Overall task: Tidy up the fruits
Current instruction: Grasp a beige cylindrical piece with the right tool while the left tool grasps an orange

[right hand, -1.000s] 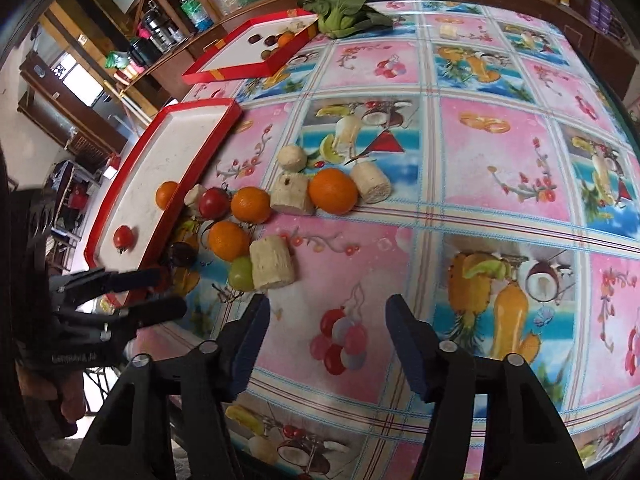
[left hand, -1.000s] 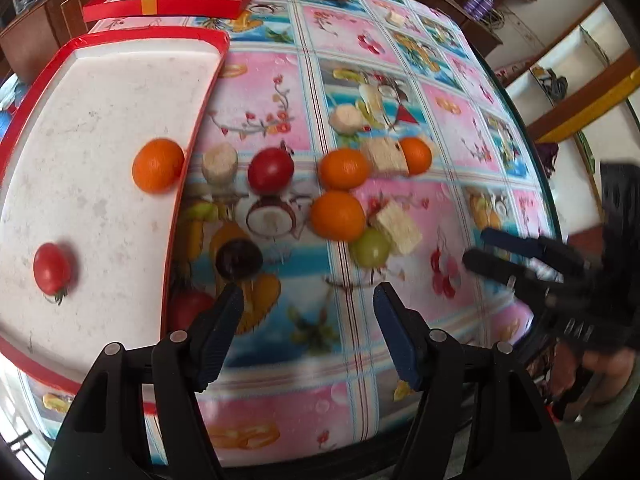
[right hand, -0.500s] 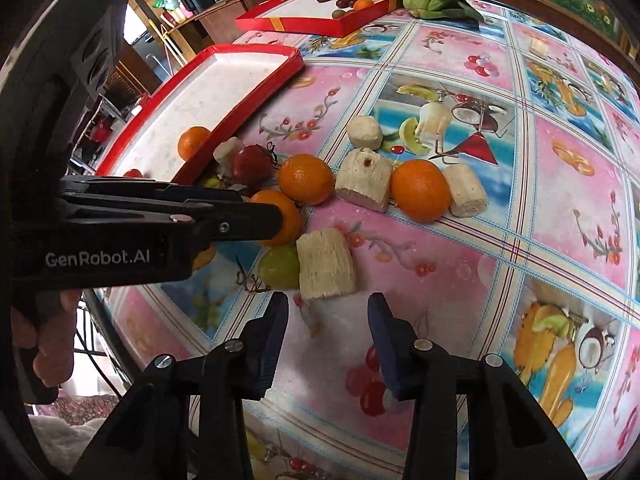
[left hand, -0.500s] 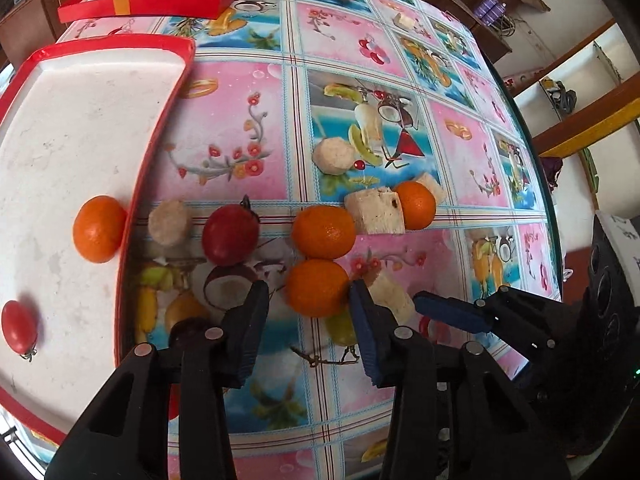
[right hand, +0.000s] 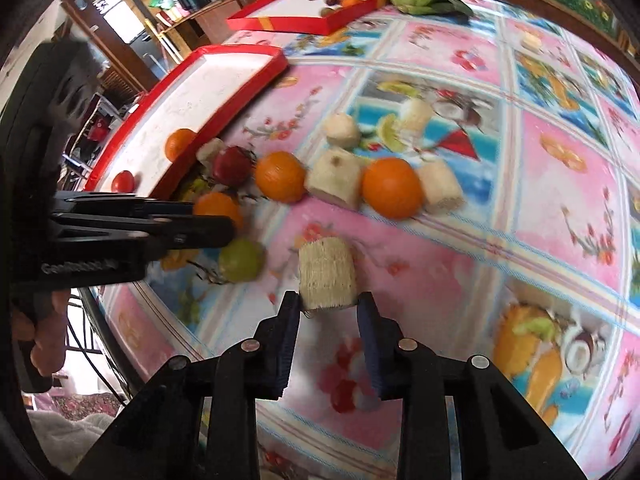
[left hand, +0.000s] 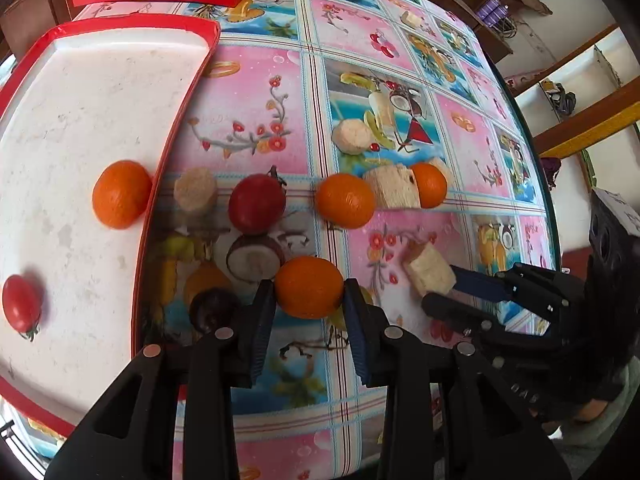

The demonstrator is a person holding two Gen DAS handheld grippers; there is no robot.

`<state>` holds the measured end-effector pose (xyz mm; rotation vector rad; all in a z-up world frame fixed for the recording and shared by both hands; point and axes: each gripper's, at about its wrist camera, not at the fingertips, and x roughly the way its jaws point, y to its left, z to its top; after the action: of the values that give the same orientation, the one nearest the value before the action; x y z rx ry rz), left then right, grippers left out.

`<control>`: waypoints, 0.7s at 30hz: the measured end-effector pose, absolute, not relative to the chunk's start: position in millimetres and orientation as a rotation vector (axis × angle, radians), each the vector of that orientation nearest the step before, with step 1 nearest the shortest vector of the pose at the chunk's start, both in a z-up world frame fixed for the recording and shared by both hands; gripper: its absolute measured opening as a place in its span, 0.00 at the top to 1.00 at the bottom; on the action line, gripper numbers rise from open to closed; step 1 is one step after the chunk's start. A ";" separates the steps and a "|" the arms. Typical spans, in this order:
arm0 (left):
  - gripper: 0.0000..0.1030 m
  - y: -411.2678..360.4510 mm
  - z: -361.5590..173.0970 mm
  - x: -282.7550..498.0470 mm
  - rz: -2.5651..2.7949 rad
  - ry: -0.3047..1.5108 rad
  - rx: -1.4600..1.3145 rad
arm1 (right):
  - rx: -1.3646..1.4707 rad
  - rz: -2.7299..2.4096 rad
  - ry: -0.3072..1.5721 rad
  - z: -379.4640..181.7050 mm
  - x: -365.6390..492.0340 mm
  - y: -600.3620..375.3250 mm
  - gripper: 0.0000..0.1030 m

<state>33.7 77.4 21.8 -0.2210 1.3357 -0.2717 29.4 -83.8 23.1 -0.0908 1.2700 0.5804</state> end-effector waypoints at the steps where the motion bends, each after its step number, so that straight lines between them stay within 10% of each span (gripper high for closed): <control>1: 0.69 77.6 22.7 31.4 -0.274 1.332 -0.219 | -0.083 0.575 1.277 23.0 29.0 -86.4 0.71; 21: 0.70 76.9 24.5 33.5 -0.234 1.292 -0.142 | -0.153 0.513 1.269 21.8 35.8 -74.0 0.70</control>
<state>33.5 76.9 24.5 -0.1419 1.2924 -0.2342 35.8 -74.0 21.8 -0.1528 1.2693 0.5127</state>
